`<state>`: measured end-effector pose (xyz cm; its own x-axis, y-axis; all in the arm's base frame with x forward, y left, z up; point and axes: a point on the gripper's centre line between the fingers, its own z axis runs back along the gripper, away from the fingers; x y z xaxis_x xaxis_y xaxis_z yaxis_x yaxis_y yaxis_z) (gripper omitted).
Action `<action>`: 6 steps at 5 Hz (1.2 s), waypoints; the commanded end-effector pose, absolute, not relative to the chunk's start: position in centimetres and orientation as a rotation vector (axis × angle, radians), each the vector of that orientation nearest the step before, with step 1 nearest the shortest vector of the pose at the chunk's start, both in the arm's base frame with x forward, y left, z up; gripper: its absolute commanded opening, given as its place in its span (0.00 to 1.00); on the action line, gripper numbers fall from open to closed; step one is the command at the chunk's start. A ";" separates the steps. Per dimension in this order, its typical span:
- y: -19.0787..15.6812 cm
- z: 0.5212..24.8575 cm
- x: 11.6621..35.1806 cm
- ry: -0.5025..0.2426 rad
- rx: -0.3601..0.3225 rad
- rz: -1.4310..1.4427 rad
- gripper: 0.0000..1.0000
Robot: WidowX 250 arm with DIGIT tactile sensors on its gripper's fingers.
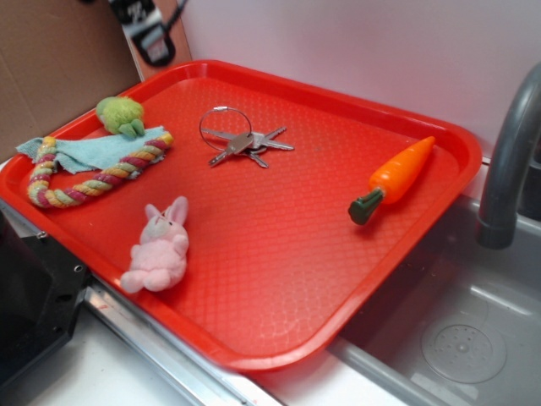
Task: Grab the silver keys.
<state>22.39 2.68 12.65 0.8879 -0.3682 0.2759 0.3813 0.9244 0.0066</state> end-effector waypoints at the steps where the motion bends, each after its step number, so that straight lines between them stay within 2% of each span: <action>1: 2.1 13.6 23.0 -0.311 -0.035 -0.389 1.00; 3: 2.1 13.6 23.0 -0.311 -0.035 -0.389 1.00; 4: 2.2 8.9 25.7 -0.238 -0.004 -0.398 1.00; 5: 1.1 6.5 27.6 -0.219 -0.020 -0.468 1.00; 6: 0.9 4.8 27.9 -0.209 -0.026 -0.481 1.00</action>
<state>26.86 1.75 3.62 0.8800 -0.4443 0.1679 0.4515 0.8923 -0.0054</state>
